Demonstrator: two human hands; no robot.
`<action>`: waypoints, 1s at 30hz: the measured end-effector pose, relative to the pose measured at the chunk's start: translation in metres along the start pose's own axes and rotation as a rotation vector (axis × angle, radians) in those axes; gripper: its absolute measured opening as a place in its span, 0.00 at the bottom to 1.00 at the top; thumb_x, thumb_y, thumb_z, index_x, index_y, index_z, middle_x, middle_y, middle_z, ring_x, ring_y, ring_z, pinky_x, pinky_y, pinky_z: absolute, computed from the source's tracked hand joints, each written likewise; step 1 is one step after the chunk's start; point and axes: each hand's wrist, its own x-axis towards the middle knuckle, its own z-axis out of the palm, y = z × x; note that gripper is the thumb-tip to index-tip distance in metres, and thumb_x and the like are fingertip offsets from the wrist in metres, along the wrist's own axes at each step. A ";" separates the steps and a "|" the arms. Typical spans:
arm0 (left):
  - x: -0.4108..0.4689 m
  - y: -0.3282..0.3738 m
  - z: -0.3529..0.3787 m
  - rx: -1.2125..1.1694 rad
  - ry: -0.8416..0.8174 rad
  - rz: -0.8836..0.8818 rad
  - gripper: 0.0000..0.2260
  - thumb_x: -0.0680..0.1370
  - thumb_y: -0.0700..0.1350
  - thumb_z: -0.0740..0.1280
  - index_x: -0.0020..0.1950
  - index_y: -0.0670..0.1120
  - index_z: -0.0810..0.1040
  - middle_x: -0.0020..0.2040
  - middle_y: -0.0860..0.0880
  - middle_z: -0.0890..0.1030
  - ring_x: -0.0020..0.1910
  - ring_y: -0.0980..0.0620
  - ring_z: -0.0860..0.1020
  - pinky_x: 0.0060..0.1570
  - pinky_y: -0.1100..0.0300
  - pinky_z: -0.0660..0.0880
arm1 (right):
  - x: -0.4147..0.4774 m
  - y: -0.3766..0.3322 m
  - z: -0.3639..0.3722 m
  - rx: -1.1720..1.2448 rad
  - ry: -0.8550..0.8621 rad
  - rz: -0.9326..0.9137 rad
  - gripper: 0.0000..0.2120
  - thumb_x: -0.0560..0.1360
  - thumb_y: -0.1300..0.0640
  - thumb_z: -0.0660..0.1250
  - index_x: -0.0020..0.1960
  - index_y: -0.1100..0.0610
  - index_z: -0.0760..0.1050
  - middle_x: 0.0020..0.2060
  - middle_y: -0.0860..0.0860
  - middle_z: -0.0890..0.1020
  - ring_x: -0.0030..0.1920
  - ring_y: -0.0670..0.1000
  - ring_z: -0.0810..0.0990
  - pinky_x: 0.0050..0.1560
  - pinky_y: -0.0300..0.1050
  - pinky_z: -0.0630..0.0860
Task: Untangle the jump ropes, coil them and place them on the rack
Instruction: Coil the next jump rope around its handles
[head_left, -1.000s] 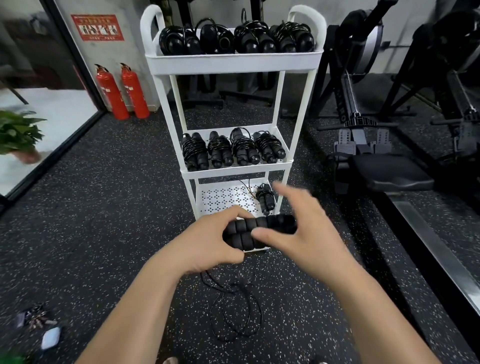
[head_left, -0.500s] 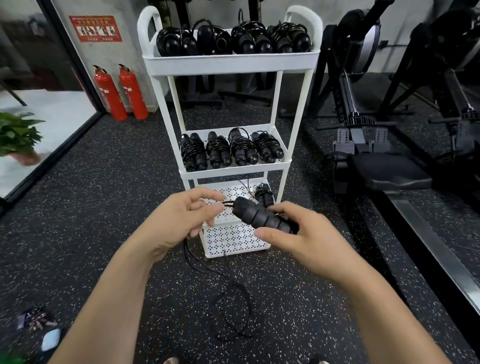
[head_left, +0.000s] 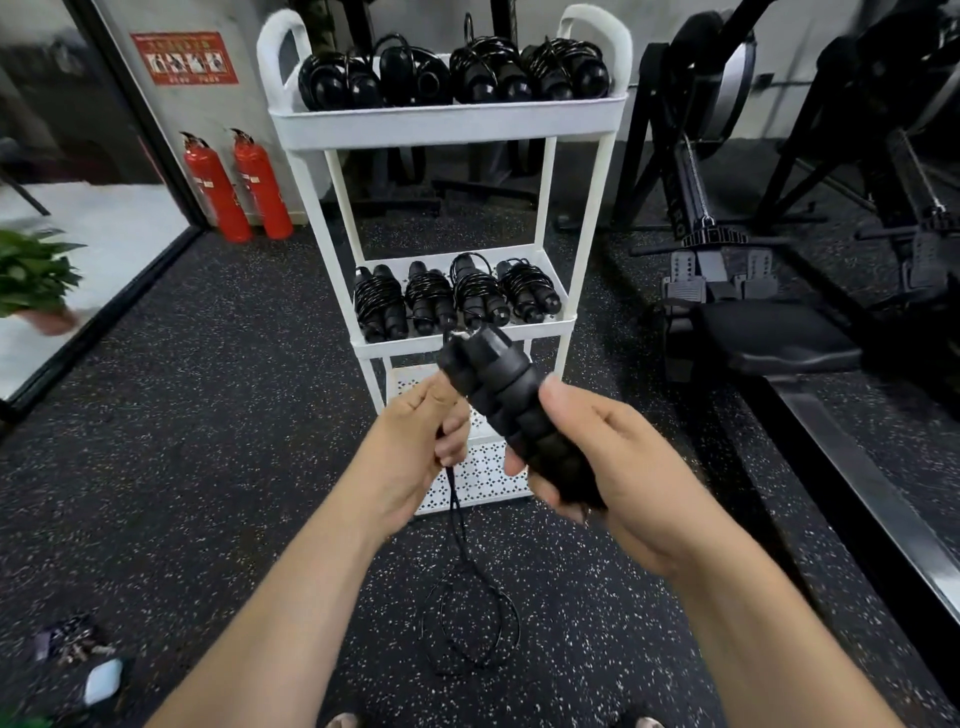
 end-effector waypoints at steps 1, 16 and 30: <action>-0.002 -0.002 0.007 0.075 0.015 0.009 0.17 0.89 0.50 0.59 0.41 0.50 0.76 0.33 0.49 0.66 0.31 0.53 0.62 0.35 0.58 0.63 | 0.002 0.001 0.003 0.043 0.040 -0.021 0.22 0.82 0.38 0.64 0.55 0.57 0.83 0.44 0.62 0.85 0.31 0.52 0.73 0.27 0.42 0.65; -0.031 0.008 0.032 1.172 -0.170 -0.005 0.14 0.86 0.41 0.59 0.42 0.54 0.72 0.35 0.51 0.77 0.29 0.52 0.71 0.30 0.57 0.65 | 0.019 0.021 0.006 0.020 0.247 0.001 0.18 0.74 0.49 0.74 0.60 0.54 0.76 0.43 0.61 0.85 0.33 0.56 0.79 0.25 0.42 0.65; -0.048 0.065 0.000 0.877 -0.266 0.074 0.10 0.83 0.59 0.68 0.47 0.57 0.86 0.26 0.58 0.69 0.29 0.55 0.65 0.33 0.58 0.63 | 0.019 0.016 -0.039 -0.448 0.195 0.004 0.20 0.70 0.43 0.81 0.59 0.46 0.85 0.54 0.44 0.89 0.55 0.51 0.88 0.68 0.60 0.80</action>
